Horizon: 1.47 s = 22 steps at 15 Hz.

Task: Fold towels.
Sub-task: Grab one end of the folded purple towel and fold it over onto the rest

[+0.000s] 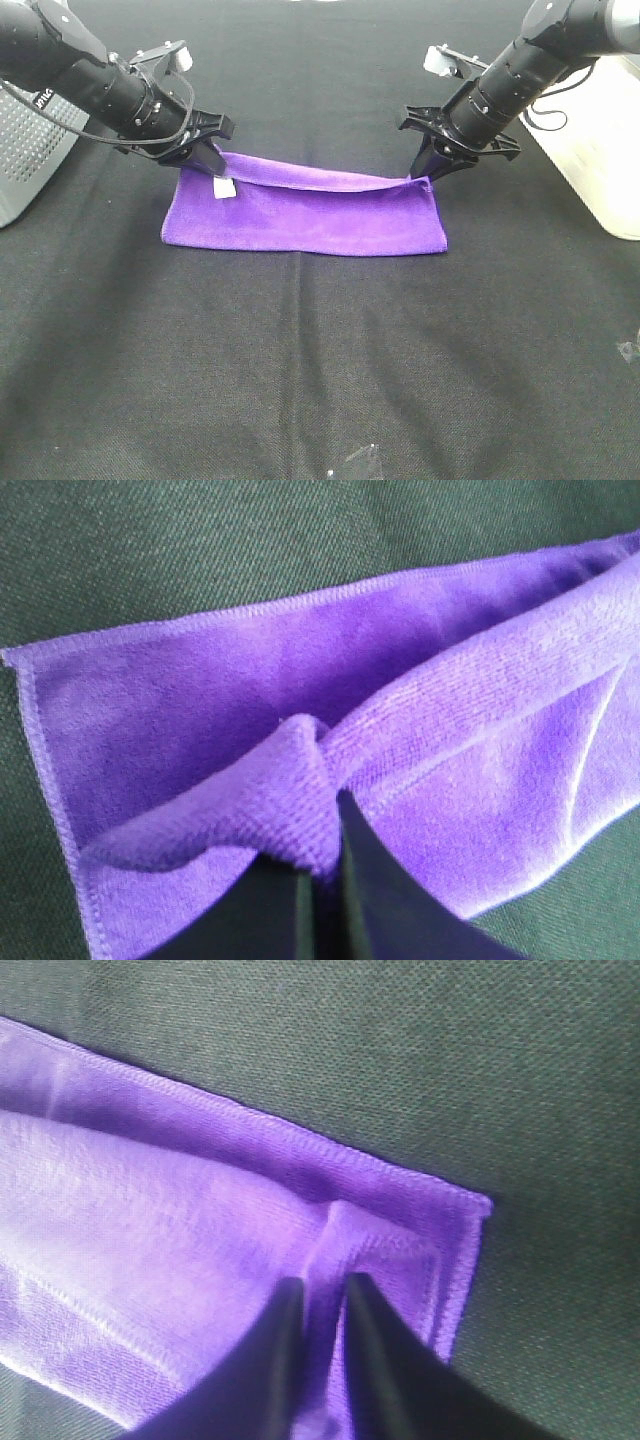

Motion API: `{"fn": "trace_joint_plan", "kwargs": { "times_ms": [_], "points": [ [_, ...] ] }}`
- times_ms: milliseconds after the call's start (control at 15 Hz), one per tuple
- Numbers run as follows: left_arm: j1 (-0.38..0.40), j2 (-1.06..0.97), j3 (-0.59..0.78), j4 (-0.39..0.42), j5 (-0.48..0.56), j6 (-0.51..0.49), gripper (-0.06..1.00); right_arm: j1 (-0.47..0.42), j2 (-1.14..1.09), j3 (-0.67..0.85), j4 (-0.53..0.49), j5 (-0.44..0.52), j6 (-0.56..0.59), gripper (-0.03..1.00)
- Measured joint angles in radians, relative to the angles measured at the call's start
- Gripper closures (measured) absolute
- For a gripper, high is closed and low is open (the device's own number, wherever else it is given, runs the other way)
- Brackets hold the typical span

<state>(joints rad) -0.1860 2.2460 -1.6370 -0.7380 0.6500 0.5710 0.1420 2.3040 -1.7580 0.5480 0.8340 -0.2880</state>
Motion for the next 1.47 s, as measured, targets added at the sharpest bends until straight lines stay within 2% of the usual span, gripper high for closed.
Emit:
{"fn": "trace_joint_plan", "kwargs": {
  "times_ms": [133,200,333,400,467,533,600,667,733,800,867,1000,1200,1333,1467],
  "points": [
    [0.0,0.016,0.0,0.0,0.006,0.0,0.81,0.0,0.0,0.0,-0.004,-0.001,0.008,0.67],
    [0.0,0.021,0.0,0.003,0.007,0.0,0.7,0.0,0.0,0.0,-0.008,-0.001,0.019,0.57],
    [0.0,0.022,-0.004,0.025,0.001,0.0,0.38,0.0,0.0,0.0,-0.022,0.0,0.021,0.36],
    [0.0,0.022,-0.013,0.036,0.012,0.0,0.26,0.0,0.0,0.0,-0.043,0.01,0.021,0.29],
    [0.0,0.023,-0.033,0.057,0.052,-0.009,0.19,0.0,0.0,-0.002,-0.07,0.04,0.021,0.26],
    [0.0,0.023,-0.068,0.106,0.107,-0.047,0.17,0.0,0.0,-0.016,-0.098,0.082,0.021,0.25],
    [0.0,0.021,-0.134,0.214,0.201,-0.133,0.16,0.0,0.0,-0.054,-0.125,0.164,0.021,0.24],
    [0.0,0.021,-0.134,0.214,0.201,-0.133,0.16,0.0,0.0,-0.054,-0.125,0.164,0.021,0.24],
    [0.001,0.022,-0.186,0.301,0.268,-0.197,0.16,0.0,0.0,-0.086,-0.138,0.221,0.021,0.24],
    [0.008,0.034,-0.237,0.352,0.347,-0.249,0.16,0.0,0.0,-0.12,-0.143,0.285,0.021,0.24],
    [0.023,0.057,-0.294,0.369,0.427,-0.27,0.16,0.0,0.0,-0.155,-0.144,0.338,0.022,0.24],
    [0.051,0.14,-0.389,0.365,0.544,-0.272,0.16,0.0,0.0,-0.198,-0.148,0.37,0.037,0.24],
    [0.071,0.263,-0.521,0.334,0.555,-0.273,0.16,0.0,0.0,-0.208,-0.162,0.382,0.048,0.24],
    [0.077,0.318,-0.562,0.259,0.557,-0.273,0.16,0.0,0.0,-0.208,-0.166,0.383,0.048,0.24],
    [0.078,0.342,-0.568,0.234,0.562,-0.269,0.16,0.0,0.0,-0.208,-0.166,0.383,0.048,0.24]
  ]
}}
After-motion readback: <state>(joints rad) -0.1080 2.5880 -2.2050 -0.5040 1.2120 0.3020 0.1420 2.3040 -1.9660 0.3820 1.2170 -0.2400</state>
